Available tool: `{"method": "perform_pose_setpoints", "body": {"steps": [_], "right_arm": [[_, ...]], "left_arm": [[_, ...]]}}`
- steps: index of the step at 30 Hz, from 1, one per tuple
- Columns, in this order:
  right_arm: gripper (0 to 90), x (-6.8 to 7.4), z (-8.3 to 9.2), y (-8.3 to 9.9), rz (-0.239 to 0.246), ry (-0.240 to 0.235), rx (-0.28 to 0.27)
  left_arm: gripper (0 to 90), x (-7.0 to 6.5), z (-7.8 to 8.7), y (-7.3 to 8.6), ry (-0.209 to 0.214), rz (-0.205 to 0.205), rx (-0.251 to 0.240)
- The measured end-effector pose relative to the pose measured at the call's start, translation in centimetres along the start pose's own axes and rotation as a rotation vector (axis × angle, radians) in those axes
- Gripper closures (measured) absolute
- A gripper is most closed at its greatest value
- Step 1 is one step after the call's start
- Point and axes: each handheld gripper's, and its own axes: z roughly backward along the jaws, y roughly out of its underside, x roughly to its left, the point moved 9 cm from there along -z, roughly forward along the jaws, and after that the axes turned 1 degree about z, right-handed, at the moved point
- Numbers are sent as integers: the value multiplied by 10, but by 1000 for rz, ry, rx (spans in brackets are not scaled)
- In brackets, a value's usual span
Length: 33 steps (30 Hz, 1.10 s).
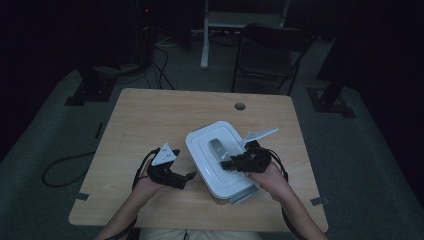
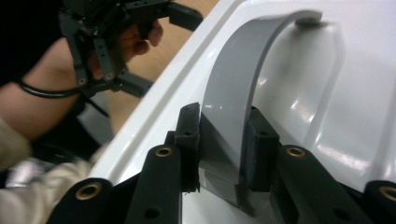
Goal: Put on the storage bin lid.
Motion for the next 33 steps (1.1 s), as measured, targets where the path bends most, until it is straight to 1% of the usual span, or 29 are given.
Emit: {"method": "perform_pose_setpoints", "body": {"steps": [1,3,4,6,8,10,13,14,16,18,19,20,21,24,26,28,29,32,33], "right_arm": [[723,-1,2,0,-9,-4,-9],[724,0,-1,-1,8,13,5],[725,0,-1,-1,17,14,9],[726,-1,-1,0,12,2,-11],[726,0,0,2,15,10,-11],[725,1,-2,1,24,20,-8],[712,0,1,-1,13,12,-13],[698,0,2,-2,10,17,-15],[619,2,5,-4,25,28,-20],[543,5,7,-5,42,33,-13],[525,6,8,-6,52,36,-11],[525,6,8,-6,52,36,-11],[491,8,9,-8,51,34,-12],[450,12,11,-12,53,29,-21],[427,14,13,-15,49,14,-36],[394,15,17,-17,57,15,-53],[382,15,19,-19,53,14,-63],[303,14,31,-24,52,15,-112],[275,11,37,-26,47,27,-130]], "left_arm": [[21,-1,0,-1,1,-3,-4],[21,-1,0,-2,-6,-16,4],[21,-1,0,-3,-9,-17,5],[21,-2,1,-4,-10,-12,1],[21,-2,2,-5,-16,-14,-2],[21,-3,3,-6,-14,-13,-5],[21,-3,3,-5,-16,-16,0],[21,-3,3,-5,-14,-17,3],[21,-3,2,-3,-10,-21,13],[21,-2,1,-3,-12,-16,14],[21,-2,1,-3,-12,-13,12],[21,-2,1,-3,-12,-13,12],[21,-2,1,-3,-11,-13,11],[21,-3,1,-4,-10,-20,15],[21,-3,1,-4,-10,-18,13],[21,-3,1,-3,-10,-17,14],[21,-2,1,-3,-12,-17,15],[21,-1,0,-1,-13,-14,21],[21,0,0,-1,-16,-13,20]]}}
